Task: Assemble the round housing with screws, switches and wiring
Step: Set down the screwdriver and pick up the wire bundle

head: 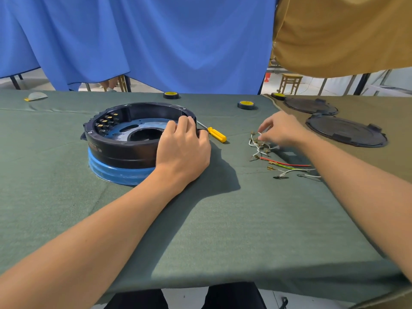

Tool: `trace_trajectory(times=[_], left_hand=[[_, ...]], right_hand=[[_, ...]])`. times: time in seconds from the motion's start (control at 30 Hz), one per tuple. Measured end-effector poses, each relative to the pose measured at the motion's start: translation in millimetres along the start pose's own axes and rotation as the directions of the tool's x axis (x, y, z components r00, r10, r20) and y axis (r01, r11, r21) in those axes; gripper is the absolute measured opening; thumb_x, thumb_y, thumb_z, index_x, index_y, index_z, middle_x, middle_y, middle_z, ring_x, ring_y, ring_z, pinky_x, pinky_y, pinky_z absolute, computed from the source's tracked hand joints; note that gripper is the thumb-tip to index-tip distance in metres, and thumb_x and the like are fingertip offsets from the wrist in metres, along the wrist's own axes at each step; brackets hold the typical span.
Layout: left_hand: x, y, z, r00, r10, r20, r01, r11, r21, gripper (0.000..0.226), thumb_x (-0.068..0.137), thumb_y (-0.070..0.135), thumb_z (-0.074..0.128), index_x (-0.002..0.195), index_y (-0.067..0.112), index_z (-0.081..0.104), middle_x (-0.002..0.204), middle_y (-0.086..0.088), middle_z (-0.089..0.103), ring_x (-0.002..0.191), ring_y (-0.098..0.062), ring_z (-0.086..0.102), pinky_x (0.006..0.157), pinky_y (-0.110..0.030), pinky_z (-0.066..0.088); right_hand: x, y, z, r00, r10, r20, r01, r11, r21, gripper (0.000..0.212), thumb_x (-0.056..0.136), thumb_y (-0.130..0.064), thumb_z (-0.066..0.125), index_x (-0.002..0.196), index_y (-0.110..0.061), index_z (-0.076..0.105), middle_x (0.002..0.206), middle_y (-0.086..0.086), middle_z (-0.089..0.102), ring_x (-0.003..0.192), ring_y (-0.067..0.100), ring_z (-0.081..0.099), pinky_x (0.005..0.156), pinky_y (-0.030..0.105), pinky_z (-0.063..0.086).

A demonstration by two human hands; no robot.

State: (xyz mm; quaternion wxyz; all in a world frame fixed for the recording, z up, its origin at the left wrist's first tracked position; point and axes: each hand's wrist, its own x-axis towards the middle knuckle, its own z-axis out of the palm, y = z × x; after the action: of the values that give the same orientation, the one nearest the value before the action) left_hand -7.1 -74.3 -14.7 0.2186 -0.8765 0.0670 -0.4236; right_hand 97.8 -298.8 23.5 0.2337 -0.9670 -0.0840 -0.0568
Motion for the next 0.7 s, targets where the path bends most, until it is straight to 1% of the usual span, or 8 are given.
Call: trace_trajectory(times=[0.1, 0.17, 0.33, 0.47, 0.53, 0.57, 0.63, 0.7], left_hand=[[-0.2, 0.6, 0.8, 1.000, 0.007, 0.012, -0.006, 1.000, -0.018, 0.024, 0.089, 0.019, 0.054, 0.068, 0.014, 0.065, 0.078, -0.010, 0.065, 0.077, -0.028, 0.057, 0.061, -0.033, 0.035], [0.5, 0.0, 0.8, 1.000, 0.007, 0.013, -0.007, 1.000, -0.018, 0.024, 0.088, 0.018, 0.054, 0.067, 0.014, 0.065, 0.078, -0.011, 0.065, 0.076, -0.028, 0.056, 0.061, -0.033, 0.035], [0.5, -0.4, -0.3, 1.000, 0.012, 0.010, -0.012, 1.000, -0.004, 0.023, 0.083, 0.015, 0.058, 0.060, 0.015, 0.060, 0.069, -0.009, 0.060, 0.069, -0.027, 0.053, 0.058, -0.032, 0.032], [-0.9, 1.0, -1.8, 1.000, 0.005, 0.025, -0.004, 1.000, -0.024, 0.023, 0.085, 0.016, 0.055, 0.064, 0.014, 0.062, 0.073, -0.009, 0.060, 0.073, -0.027, 0.054, 0.060, -0.034, 0.032], [-3.0, 2.2, -2.8, 0.999, 0.009, 0.032, -0.007, 0.999, -0.044, 0.022, 0.085, 0.015, 0.054, 0.065, 0.014, 0.063, 0.076, -0.010, 0.060, 0.077, -0.028, 0.054, 0.062, -0.035, 0.033], [-3.9, 2.6, -4.0, 0.999, 0.008, 0.034, -0.007, 0.999, -0.046, 0.022, 0.085, 0.015, 0.054, 0.065, 0.014, 0.064, 0.076, -0.010, 0.060, 0.078, -0.028, 0.054, 0.062, -0.035, 0.033], [-4.9, 3.1, -5.3, 0.999, 0.008, 0.040, -0.007, 0.999, -0.037, 0.024, 0.087, 0.016, 0.051, 0.067, 0.014, 0.064, 0.079, -0.011, 0.060, 0.080, -0.029, 0.054, 0.063, -0.035, 0.032], [-5.3, 2.5, -6.0, 0.999, 0.003, 0.047, -0.001, 0.999, -0.041, 0.026, 0.090, 0.017, 0.047, 0.071, 0.013, 0.065, 0.083, -0.011, 0.060, 0.084, -0.029, 0.053, 0.065, -0.035, 0.032]], right_hand=[[3.2, 4.3, 8.8, 1.000, -0.016, -0.018, 0.014, 0.994, -0.107, 0.021, 0.086, -0.023, 0.072, 0.106, -0.015, 0.072, 0.112, 0.012, 0.068, 0.101, 0.025, 0.062, 0.087, 0.037, 0.052], [2.8, 4.6, 6.5, 0.999, -0.049, -0.024, 0.045, 0.988, -0.147, 0.021, 0.088, -0.026, 0.070, 0.107, -0.017, 0.071, 0.115, 0.013, 0.066, 0.103, 0.027, 0.061, 0.092, 0.042, 0.052], [-7.9, 9.8, -10.4, 0.982, -0.181, 0.044, 0.186, 0.959, -0.212, 0.022, 0.091, -0.026, 0.063, 0.110, -0.016, 0.071, 0.106, 0.007, 0.070, 0.090, 0.018, 0.061, 0.080, 0.030, 0.049], [-20.2, 14.9, -23.5, 0.964, -0.258, 0.063, 0.266, 0.940, -0.213, 0.016, 0.091, -0.019, 0.064, 0.106, -0.020, 0.071, 0.097, 0.001, 0.070, 0.083, 0.011, 0.061, 0.076, 0.025, 0.045], [-27.5, 18.5, -33.3, 0.954, -0.269, 0.129, 0.291, 0.937, -0.195, 0.012, 0.090, -0.021, 0.066, 0.099, -0.027, 0.071, 0.094, -0.004, 0.071, 0.084, 0.008, 0.063, 0.076, 0.024, 0.045], [-31.6, 20.7, -38.8, 0.945, -0.261, 0.199, 0.297, 0.937, -0.182, 0.009, 0.088, -0.025, 0.068, 0.094, -0.031, 0.071, 0.093, -0.008, 0.072, 0.086, 0.006, 0.065, 0.076, 0.024, 0.046], [-41.0, 23.9, -47.3, 0.902, -0.227, 0.368, 0.299, 0.942, -0.151, 0.006, 0.085, -0.033, 0.071, 0.091, -0.035, 0.073, 0.088, -0.017, 0.073, 0.084, 0.000, 0.066, 0.076, 0.023, 0.047], [-48.8, 24.6, -50.8, 0.860, -0.207, 0.466, 0.292, 0.949, -0.118, 0.010, 0.081, -0.039, 0.074, 0.091, -0.035, 0.074, 0.085, -0.021, 0.072, 0.080, -0.004, 0.066, 0.074, 0.022, 0.046]])
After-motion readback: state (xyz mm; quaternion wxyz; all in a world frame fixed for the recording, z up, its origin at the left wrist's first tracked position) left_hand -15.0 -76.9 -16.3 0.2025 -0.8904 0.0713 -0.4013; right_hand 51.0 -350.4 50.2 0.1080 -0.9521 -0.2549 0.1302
